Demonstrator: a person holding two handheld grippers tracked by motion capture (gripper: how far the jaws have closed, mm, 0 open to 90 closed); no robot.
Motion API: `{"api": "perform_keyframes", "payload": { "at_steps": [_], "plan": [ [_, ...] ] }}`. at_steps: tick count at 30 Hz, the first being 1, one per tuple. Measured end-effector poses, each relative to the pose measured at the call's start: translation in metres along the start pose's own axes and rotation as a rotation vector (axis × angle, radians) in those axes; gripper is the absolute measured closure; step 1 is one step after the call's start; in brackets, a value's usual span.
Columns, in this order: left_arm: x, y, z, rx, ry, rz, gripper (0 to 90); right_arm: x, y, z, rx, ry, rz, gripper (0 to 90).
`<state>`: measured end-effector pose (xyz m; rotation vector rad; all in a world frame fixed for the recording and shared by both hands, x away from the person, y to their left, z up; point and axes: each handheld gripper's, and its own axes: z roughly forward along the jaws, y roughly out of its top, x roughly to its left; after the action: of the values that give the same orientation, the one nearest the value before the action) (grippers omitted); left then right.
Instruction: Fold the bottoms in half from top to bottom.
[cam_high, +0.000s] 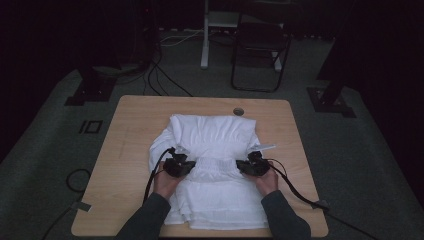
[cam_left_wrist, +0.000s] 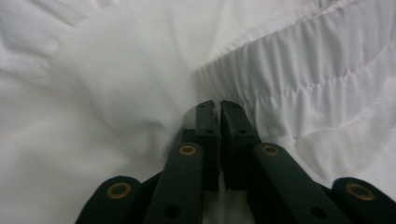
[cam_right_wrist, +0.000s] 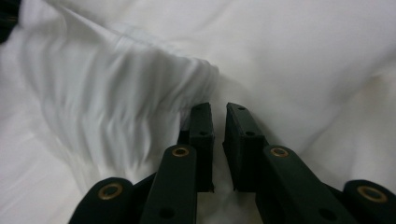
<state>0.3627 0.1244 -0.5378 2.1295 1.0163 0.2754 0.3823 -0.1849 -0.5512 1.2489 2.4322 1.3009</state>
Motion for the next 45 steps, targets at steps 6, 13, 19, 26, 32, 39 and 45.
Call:
{"api": "perform_keyframes", "payload": {
  "at_steps": [6,13,19,26,32,39,45],
  "plan": [
    [-0.029,-0.028,-0.021,0.011,-0.075,0.21,78.8,0.021,-0.019,-0.028,-0.046,0.118,-0.151,75.9],
    [-0.025,-0.023,-0.029,-0.048,-0.064,0.163,72.0,0.029,-0.023,-0.054,-0.127,0.102,-0.146,70.7],
    [-0.045,-0.025,-0.013,0.028,-0.061,0.237,71.1,0.052,-0.033,-0.025,-0.012,0.14,-0.198,71.6],
    [-0.051,-0.033,-0.022,0.049,-0.054,0.28,66.3,0.066,-0.044,-0.019,0.102,0.112,-0.268,68.0],
    [-0.025,0.005,-0.037,-0.074,0.047,0.237,56.4,0.054,-0.008,-0.037,-0.026,-0.024,-0.334,51.5],
    [0.014,0.038,-0.005,-0.123,0.082,0.082,54.7,0.005,0.045,-0.009,-0.106,-0.141,-0.236,48.2],
    [0.028,0.025,0.03,-0.045,0.098,0.077,54.6,-0.019,0.038,0.029,-0.033,-0.184,-0.137,47.3]
  ]
}}
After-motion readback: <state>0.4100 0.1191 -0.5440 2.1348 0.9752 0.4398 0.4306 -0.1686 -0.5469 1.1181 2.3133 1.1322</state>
